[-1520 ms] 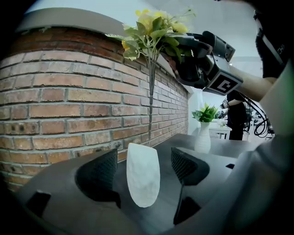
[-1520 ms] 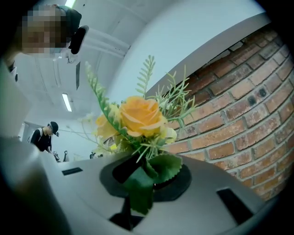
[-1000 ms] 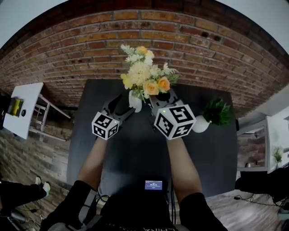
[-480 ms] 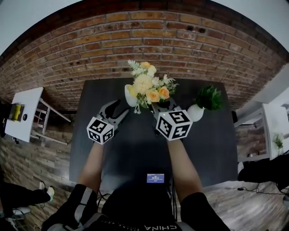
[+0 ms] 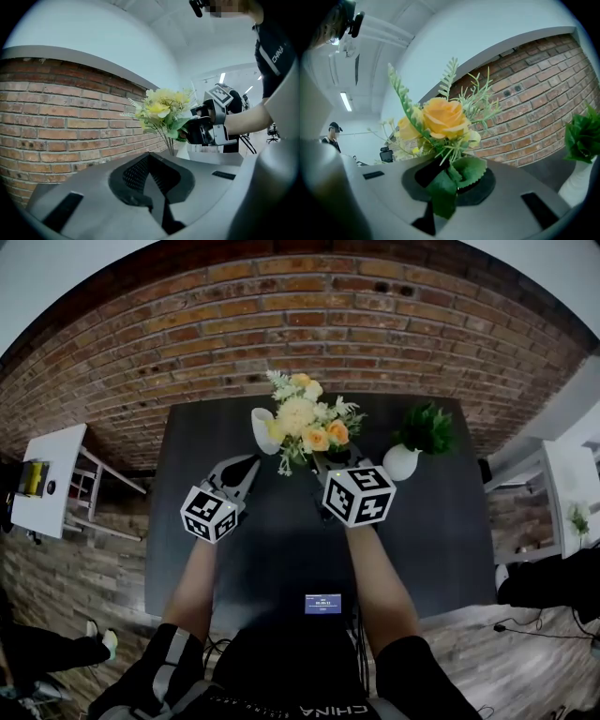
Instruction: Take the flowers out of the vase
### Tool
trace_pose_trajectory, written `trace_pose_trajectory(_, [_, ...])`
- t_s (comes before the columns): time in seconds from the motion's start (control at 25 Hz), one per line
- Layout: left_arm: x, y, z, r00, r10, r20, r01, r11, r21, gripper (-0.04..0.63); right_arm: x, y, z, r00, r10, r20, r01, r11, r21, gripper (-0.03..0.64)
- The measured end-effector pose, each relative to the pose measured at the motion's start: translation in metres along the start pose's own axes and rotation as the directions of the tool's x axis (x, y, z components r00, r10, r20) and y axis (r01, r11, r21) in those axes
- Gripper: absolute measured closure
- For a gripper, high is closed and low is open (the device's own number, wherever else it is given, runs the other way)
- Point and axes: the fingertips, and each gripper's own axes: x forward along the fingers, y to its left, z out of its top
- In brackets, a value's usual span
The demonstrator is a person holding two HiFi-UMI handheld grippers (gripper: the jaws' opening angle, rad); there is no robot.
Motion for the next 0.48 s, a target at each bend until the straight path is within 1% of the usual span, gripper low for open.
trace_pose_trajectory(0.2, [0.011,-0.007,0.002,0.999,-0.033,0.013,0.033,0.999,-0.010,0.591,0.010,-0.019,-0.018,0.998,-0.023,-0.059,0.026,0.998,0.049,0.552])
trace_pose_trajectory(0.48, [0.033,-0.011,-0.011,0.998,-0.067,-0.006,0.067,0.997,-0.028,0.591,0.036,-0.060,-0.055,0.984,-0.065,-0.168,0.084,0.990,0.111,0.552])
